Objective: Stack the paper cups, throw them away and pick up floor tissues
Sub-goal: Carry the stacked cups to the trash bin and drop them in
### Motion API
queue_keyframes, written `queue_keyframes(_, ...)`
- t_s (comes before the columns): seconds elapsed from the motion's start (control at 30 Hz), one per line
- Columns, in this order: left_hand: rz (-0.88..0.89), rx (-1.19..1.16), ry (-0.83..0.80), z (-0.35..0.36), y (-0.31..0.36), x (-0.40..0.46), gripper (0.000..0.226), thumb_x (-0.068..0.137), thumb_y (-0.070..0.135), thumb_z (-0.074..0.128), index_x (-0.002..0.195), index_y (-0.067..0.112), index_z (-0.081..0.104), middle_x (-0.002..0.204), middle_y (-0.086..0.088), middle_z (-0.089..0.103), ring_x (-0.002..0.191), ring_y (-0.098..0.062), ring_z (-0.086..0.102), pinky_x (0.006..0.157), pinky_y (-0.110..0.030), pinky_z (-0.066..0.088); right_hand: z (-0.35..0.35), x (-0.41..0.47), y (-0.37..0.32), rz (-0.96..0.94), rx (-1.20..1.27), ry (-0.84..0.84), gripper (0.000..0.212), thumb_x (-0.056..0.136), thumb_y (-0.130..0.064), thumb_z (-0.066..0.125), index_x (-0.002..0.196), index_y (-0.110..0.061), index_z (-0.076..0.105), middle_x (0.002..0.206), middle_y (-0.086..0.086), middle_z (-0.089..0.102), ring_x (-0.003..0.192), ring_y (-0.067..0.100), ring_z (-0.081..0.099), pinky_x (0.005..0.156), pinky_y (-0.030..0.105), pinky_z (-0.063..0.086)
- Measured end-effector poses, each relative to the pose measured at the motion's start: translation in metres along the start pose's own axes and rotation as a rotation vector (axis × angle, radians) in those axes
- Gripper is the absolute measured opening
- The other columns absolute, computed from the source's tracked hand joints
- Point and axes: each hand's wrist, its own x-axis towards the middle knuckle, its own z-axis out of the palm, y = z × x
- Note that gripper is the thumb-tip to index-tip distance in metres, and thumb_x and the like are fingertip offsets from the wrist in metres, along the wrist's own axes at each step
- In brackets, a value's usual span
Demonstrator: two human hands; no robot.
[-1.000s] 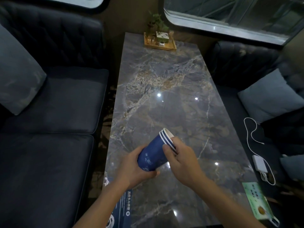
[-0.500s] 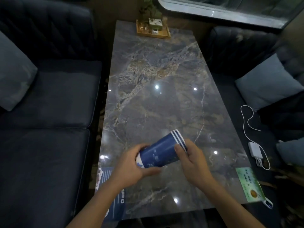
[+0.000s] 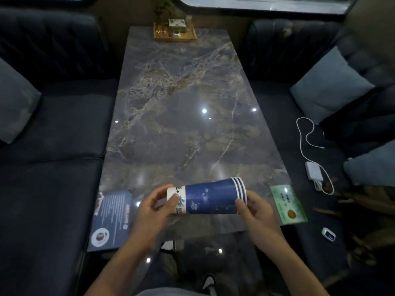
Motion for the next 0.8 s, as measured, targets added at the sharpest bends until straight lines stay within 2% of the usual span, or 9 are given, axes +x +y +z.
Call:
queue_keyframes(0.1,0.003,-0.04,0.014,0.031,-0.015,-0.032,0.038,0.077,0.021,0.071,0.114,0.011,0.065,0.112,-0.008,0.068,0.085,-0.016,0.071,0.066,-0.03,0.061,-0.03,-0.032,0.013,0.031,0.093,-0.008,0.028,0.09,0.002,0.055,0.099,-0.022,0.063,0.094,-0.015,0.074,0.088,0.0,0.067,0.078,0.014,0.051)
queue_keyframes(0.2,0.011,-0.015,0.057,0.05,-0.033,-0.062,0.025,0.086,0.01,0.068,0.109,0.013,0.061,0.109,-0.008,0.068,0.089,-0.02,0.069,0.068,-0.032,0.061,-0.058,-0.061,0.029,0.028,0.09,-0.024,0.03,0.087,0.004,0.059,0.102,-0.021,0.064,0.095,-0.008,0.074,0.091,0.003,0.068,0.078,0.014,0.052)
queue_keyframes(0.27,0.009,-0.003,0.089,0.053,-0.045,-0.081,0.027,0.08,0.019,0.072,0.103,0.012,0.061,0.106,-0.012,0.07,0.089,-0.024,0.07,0.073,-0.038,0.061,-0.071,-0.078,0.042,0.041,0.079,-0.035,0.028,0.085,0.001,0.063,0.105,-0.018,0.065,0.096,-0.003,0.074,0.093,0.007,0.069,0.078,0.016,0.053)
queue_keyframes(0.37,-0.021,0.007,0.118,0.053,-0.057,-0.108,0.045,0.067,0.032,0.077,0.096,0.002,0.061,0.097,-0.021,0.073,0.085,-0.032,0.071,0.082,-0.05,0.057,-0.082,-0.098,0.054,0.059,0.083,-0.062,0.026,0.085,0.0,0.063,0.105,-0.016,0.068,0.095,-0.003,0.075,0.087,0.009,0.07,0.074,0.016,0.053)
queue_keyframes(0.5,-0.013,0.009,0.151,0.057,-0.062,-0.136,0.037,0.069,0.026,0.074,0.08,-0.006,0.058,0.088,-0.022,0.072,0.082,-0.031,0.069,0.078,-0.044,0.058,-0.089,-0.118,0.067,0.044,0.059,-0.065,0.024,0.085,0.002,0.063,0.098,-0.017,0.071,0.092,-0.007,0.075,0.082,0.006,0.07,0.071,0.013,0.052)
queue_keyframes(0.57,0.002,0.01,0.162,0.059,-0.067,-0.145,0.042,0.075,0.018,0.073,0.084,-0.017,0.053,0.088,-0.021,0.072,0.082,-0.029,0.068,0.07,-0.035,0.061,-0.092,-0.128,0.071,0.047,0.068,-0.061,0.026,0.085,0.003,0.062,0.092,-0.02,0.071,0.091,-0.009,0.075,0.079,0.003,0.069,0.07,0.012,0.051)
queue_keyframes(0.63,0.009,0.038,0.17,0.06,-0.072,-0.154,0.036,0.082,0.009,0.07,0.086,-0.02,0.05,0.091,-0.018,0.072,0.079,-0.024,0.069,0.06,-0.025,0.06,-0.094,-0.138,0.073,0.052,0.079,-0.056,0.026,0.085,0.003,0.062,0.089,-0.021,0.071,0.086,-0.009,0.075,0.078,0.002,0.069,0.068,0.01,0.051)
queue_keyframes(0.7,0.013,0.064,0.172,0.057,-0.077,-0.164,0.034,0.084,0.006,0.069,0.085,-0.021,0.049,0.096,-0.018,0.073,0.078,-0.018,0.07,0.06,-0.022,0.059,-0.094,-0.148,0.074,0.044,0.081,-0.05,0.024,0.085,0.003,0.062,0.09,-0.019,0.071,0.08,-0.005,0.075,0.077,0.002,0.069,0.068,0.01,0.051)
queue_keyframes(0.8,0.039,0.093,0.186,0.051,-0.083,-0.183,0.033,0.085,0.006,0.069,0.083,-0.02,0.049,0.096,-0.017,0.073,0.08,-0.021,0.07,0.058,-0.02,0.058,-0.089,-0.166,0.079,0.03,0.061,-0.057,0.024,0.084,0.005,0.062,0.09,-0.017,0.071,0.08,-0.005,0.074,0.074,-0.001,0.068,0.068,0.01,0.051)
